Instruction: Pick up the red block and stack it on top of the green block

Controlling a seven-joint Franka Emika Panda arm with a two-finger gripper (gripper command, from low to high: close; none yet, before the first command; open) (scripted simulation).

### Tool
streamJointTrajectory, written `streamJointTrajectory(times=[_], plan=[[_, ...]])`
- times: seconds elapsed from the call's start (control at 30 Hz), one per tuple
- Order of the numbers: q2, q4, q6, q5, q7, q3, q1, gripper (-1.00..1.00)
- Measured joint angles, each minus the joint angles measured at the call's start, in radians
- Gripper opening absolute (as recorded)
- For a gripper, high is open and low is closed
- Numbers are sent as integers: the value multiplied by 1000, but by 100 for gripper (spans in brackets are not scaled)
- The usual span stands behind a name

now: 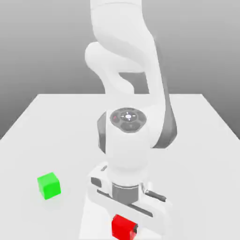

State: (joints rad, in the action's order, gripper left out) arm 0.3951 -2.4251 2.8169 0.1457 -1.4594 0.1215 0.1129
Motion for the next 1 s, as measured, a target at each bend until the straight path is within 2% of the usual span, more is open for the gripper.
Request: streamJointTrajectory(times=[0.07, 0.23, 0.5, 0.67, 0.87, 0.9, 1.0], plan=[[-1, 0, -1, -1, 0, 0, 0, -100], [-156, -30, -127, -57, 41, 32, 30, -100], [-342, -193, -153, -60, 8, -131, 224, -100], [-462, -302, -158, -110, 19, -194, 374, -100], [-316, -320, 8, -166, 53, -192, 390, -100], [-285, -319, 38, -173, 58, -188, 393, 100], [-285, -319, 38, -173, 58, -188, 393, 100]])
